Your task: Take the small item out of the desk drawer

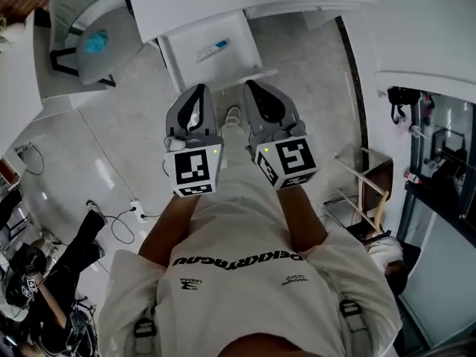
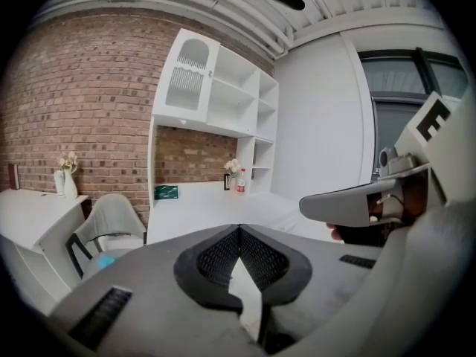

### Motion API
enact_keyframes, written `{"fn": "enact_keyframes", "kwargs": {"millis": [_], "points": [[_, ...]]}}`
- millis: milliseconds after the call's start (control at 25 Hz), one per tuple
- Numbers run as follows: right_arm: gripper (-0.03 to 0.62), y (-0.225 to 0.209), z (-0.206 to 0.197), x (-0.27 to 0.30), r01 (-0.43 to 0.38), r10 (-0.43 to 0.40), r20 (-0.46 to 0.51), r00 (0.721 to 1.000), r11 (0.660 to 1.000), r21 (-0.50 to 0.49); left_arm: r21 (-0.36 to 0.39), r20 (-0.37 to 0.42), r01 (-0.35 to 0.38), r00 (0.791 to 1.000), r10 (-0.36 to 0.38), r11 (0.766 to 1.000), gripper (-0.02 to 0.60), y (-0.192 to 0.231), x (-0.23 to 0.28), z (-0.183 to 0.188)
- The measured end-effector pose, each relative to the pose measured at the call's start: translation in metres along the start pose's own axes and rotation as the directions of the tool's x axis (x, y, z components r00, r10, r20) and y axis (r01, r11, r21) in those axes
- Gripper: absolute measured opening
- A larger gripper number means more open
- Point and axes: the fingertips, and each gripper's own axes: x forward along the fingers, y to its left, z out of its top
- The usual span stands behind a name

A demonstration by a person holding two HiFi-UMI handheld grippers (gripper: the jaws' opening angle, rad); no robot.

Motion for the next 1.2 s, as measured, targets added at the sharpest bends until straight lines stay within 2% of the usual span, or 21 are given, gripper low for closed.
{"fn": "enact_keyframes", "kwargs": {"millis": [200,400,600,880,1000,1200], "points": [[-0.008,-0.029,-0.014,0.026,-0.059,0.058,-0.062,0.996,0.998,-0.025,-0.010,-0.031,-0.052,0.998,0.052,0.999,-0.003,0.000,0.034,-0.013],[-0.008,-0.022,-0.033,0.069,-0.116,0.109,-0.128,0.986,0.992,-0.050,-0.028,-0.055,-0.083,0.995,0.081,0.996,-0.003,0.027,0.054,-0.027],[-0.008,-0.018,-0.054,0.097,-0.160,0.138,-0.237,0.962,0.984,-0.073,-0.038,-0.085,-0.082,0.993,0.079,0.996,-0.003,0.040,0.068,-0.041],[-0.005,-0.019,-0.074,0.137,-0.167,0.128,-0.307,0.943,0.980,-0.104,-0.072,-0.118,-0.074,0.991,0.065,0.995,-0.003,0.062,0.085,-0.061],[0.006,-0.019,-0.086,0.156,-0.190,0.128,-0.362,0.923,0.972,-0.141,-0.074,-0.131,-0.065,0.990,0.055,0.995,-0.003,0.069,0.094,-0.068],[0.026,-0.020,-0.105,0.180,-0.265,0.130,-0.446,0.885,0.930,-0.254,-0.078,-0.165,-0.068,0.985,0.054,0.995,-0.003,0.079,0.106,-0.086]]}}
